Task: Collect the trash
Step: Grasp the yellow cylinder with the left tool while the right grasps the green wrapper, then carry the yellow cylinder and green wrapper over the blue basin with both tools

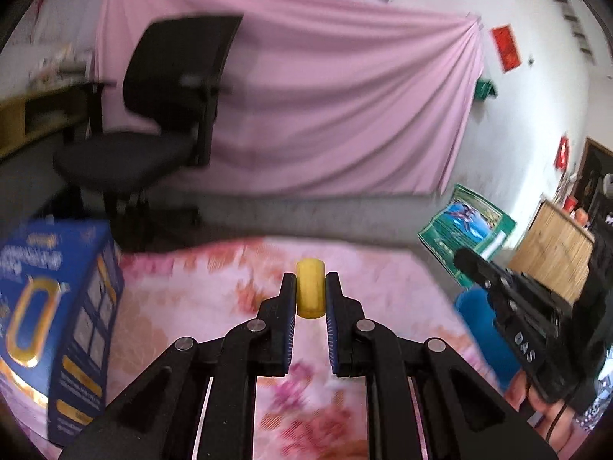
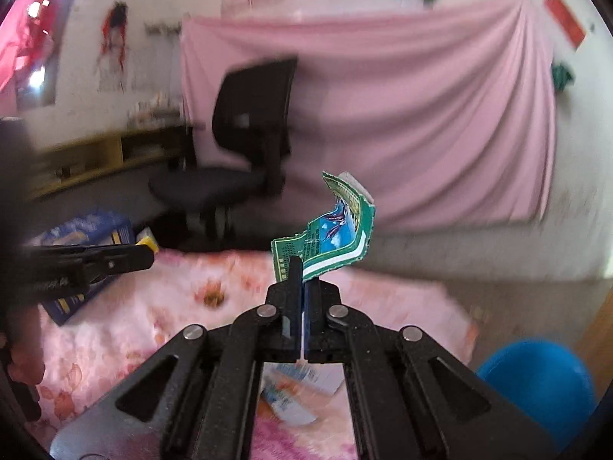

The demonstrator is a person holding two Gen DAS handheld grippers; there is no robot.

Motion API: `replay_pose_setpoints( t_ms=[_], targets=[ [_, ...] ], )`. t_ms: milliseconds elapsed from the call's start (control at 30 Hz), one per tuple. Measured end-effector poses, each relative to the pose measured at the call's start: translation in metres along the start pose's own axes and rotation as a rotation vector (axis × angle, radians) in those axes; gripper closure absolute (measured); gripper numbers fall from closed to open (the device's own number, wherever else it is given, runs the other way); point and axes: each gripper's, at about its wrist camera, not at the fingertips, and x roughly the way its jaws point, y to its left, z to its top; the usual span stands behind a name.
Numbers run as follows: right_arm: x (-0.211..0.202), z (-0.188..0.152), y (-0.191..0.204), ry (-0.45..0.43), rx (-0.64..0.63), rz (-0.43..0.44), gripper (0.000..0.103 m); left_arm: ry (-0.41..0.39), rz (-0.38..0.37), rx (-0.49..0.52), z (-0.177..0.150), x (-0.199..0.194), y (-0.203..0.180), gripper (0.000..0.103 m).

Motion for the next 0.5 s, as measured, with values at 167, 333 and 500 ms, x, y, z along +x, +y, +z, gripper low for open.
replay_pose_setpoints(
  t_ms=[167, 333, 500],
  targets=[
    [-0.042, 0.013, -0.013, -0.189, 0.015, -0.067, 0.074, -0.151, -0.045, 0.070, 0.029, -0.022, -0.037, 0.092],
    [-0.077, 0.016, -0.029, -0.299, 0.015, -0.179, 0.074, -0.243, -0.105, 0.149, 0.045, -0.036, -0.083, 0.091],
    [-0.110, 0.017, -0.055, -0.338, 0.068, -0.235, 0.074, -0.267, -0.192, 0.195, 0.048, -0.033, -0.123, 0.091]
  ],
)
